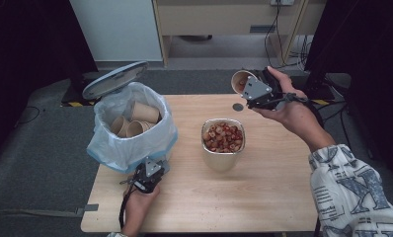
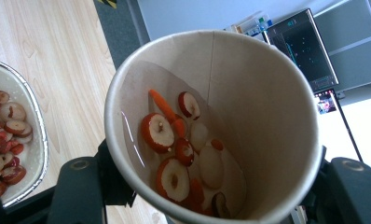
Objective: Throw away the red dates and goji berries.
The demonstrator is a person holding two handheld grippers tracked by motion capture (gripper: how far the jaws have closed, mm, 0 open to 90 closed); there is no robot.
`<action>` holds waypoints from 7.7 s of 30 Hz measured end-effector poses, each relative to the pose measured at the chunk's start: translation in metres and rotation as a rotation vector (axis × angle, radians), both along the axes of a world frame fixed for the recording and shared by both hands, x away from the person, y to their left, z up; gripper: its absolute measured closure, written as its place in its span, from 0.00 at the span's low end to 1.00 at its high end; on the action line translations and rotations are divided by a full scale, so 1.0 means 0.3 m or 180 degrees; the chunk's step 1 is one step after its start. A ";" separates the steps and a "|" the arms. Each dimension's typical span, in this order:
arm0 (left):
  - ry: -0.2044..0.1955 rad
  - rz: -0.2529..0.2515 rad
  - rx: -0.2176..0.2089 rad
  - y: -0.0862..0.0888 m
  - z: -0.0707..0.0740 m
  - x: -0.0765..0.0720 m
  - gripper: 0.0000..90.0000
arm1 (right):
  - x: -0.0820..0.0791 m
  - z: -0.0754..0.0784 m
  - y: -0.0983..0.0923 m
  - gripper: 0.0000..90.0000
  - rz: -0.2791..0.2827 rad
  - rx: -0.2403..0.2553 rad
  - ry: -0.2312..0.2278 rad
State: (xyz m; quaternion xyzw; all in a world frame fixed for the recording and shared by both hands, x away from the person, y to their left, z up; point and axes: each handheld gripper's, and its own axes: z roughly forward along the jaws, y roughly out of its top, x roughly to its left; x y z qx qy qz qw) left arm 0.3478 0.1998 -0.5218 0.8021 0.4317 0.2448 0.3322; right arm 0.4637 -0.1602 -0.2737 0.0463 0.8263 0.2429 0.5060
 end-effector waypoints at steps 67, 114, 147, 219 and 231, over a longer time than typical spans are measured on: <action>0.0011 0.0000 -0.0006 0.001 0.001 0.000 0.99 | -0.028 0.020 0.039 0.39 0.0097 -0.0489 -0.0341; 0.0015 0.0000 -0.0009 0.001 0.001 0.000 0.99 | -0.041 0.033 0.050 0.39 0.0074 -0.0900 -0.0583; 0.0016 0.0000 -0.0012 0.001 0.001 0.000 0.99 | -0.047 0.029 0.067 0.40 0.0097 -0.1020 -0.0683; 0.0015 0.0000 -0.0016 0.001 0.000 0.000 0.99 | -0.075 -0.014 0.116 0.40 0.0140 -0.1938 -0.1151; 0.0013 0.0000 -0.0015 0.001 0.000 0.000 0.99 | -0.073 -0.006 0.114 0.40 0.0136 -0.2010 -0.1230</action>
